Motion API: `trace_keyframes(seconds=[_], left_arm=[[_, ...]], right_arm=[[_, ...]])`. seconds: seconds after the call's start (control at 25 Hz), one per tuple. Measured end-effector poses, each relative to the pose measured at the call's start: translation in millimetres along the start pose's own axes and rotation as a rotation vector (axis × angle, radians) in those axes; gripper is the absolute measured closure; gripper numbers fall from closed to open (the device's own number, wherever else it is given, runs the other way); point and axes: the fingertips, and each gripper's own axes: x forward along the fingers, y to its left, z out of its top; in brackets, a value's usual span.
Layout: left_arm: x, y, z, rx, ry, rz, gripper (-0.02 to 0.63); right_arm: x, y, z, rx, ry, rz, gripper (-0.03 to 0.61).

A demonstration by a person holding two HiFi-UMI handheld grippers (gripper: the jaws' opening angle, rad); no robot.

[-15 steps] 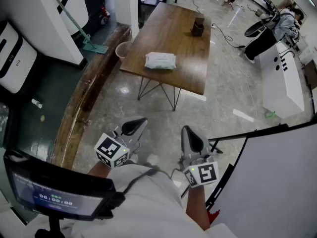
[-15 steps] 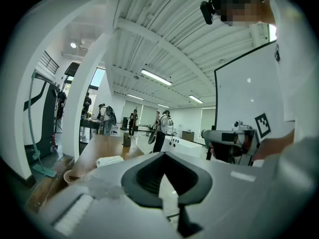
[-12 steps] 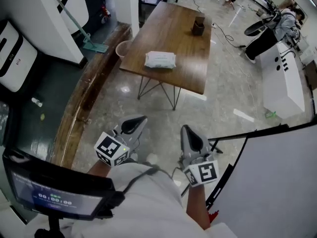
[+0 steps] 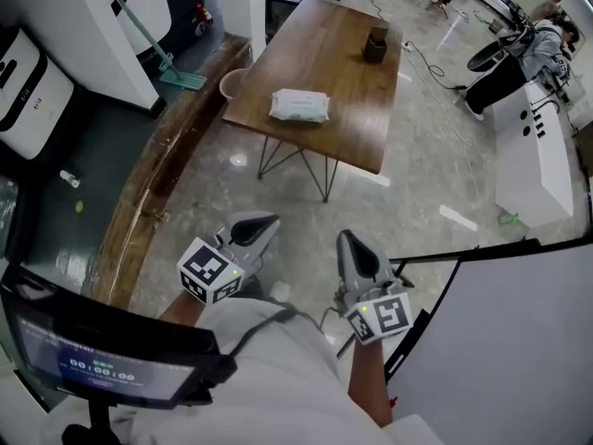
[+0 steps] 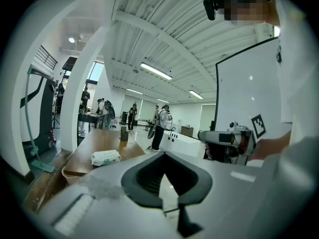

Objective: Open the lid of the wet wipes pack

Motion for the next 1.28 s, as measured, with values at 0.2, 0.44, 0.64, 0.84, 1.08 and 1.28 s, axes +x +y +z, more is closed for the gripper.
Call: trace_keyframes(seconds=[0.2,0.44,0.64,0.84,1.08,1.28], left_arm=[[6,0,-5,-0.024,-0.010,0.017,0.609],[19,12,-1,-0.006,-0.006,0.020,0.611],[41,27,-2,-0.013,0.012,-0.011,0.611],[71,59,8,-0.014,-0.004,-0.036,0.611],[106,112,28,0.046,0.016,-0.062,0.609],[132,162,42,0.039,0.037,-0.086,0.609]], right_arm=[[-1,-9,-7,-0.007,0.004,0.015,0.569],[9,-18,-12,-0.003,0.018,0.028,0.569],[25,-35,-14,0.003,0.046,0.009,0.569],[56,-59,-15,-0.005,0.064,-0.016,0.569],[108,-91,-3,-0.009,0.075,-0.042,0.569],[159,-113,6,0.009,0.080,-0.071,0.569]])
